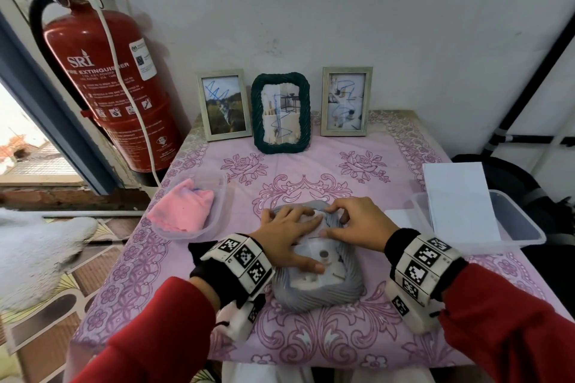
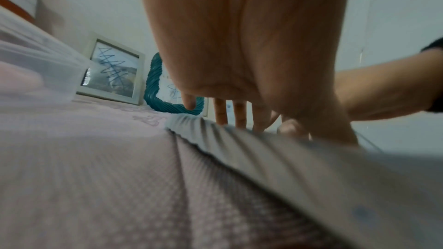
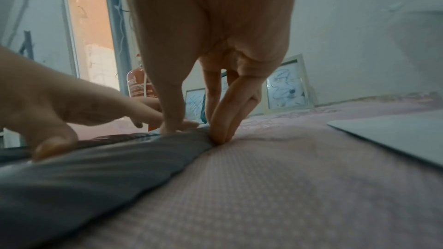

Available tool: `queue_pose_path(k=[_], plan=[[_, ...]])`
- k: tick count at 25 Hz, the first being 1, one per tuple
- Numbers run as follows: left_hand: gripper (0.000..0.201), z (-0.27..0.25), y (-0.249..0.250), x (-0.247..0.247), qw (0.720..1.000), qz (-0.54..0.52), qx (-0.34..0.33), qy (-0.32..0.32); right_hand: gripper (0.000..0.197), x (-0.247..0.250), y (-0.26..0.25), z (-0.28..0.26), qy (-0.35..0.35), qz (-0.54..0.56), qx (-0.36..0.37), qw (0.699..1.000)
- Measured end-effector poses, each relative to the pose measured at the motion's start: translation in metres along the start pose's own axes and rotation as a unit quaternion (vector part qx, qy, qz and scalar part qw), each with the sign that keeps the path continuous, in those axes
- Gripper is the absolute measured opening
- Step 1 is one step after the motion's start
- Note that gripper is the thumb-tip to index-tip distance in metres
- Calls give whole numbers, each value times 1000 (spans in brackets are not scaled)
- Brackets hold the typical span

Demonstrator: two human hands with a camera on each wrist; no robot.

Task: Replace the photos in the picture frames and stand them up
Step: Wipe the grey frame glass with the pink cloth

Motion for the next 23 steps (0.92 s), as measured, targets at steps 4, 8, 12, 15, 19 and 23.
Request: queue_pose_path(k=[4, 8, 12, 15, 19, 23], plan=[[80, -19, -9, -1, 990, -39, 89, 98, 43, 0, -5, 2, -11, -27, -12, 999], [65, -33, -16, -3, 935, -163, 252, 187, 48, 0, -8, 2, -12, -38, -38, 998], [55, -35, -17, -3, 868, -376, 285, 156, 48, -3, -10, 4, 6, 5, -85, 996], [45, -37, -7, 3, 774, -553, 262, 163, 46, -2, -6, 3, 30, 76, -110, 991], [38, -35, 7, 17, 718, -645, 166, 204, 48, 9, -1, -1, 76, 195, -140, 968], [27, -28, 14, 36, 728, -643, 73, 227, 35, 37, -2, 1, 133, 308, -146, 931]])
Point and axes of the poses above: each hand's wrist, its own z-axis towards the middle knuckle, its own x-axis out of the back of the hand, y = z × x, the point moved 1 cm from there along z, towards the middle knuckle, and after that the axes turned 1 degree about -x, right-handed, at the moved point
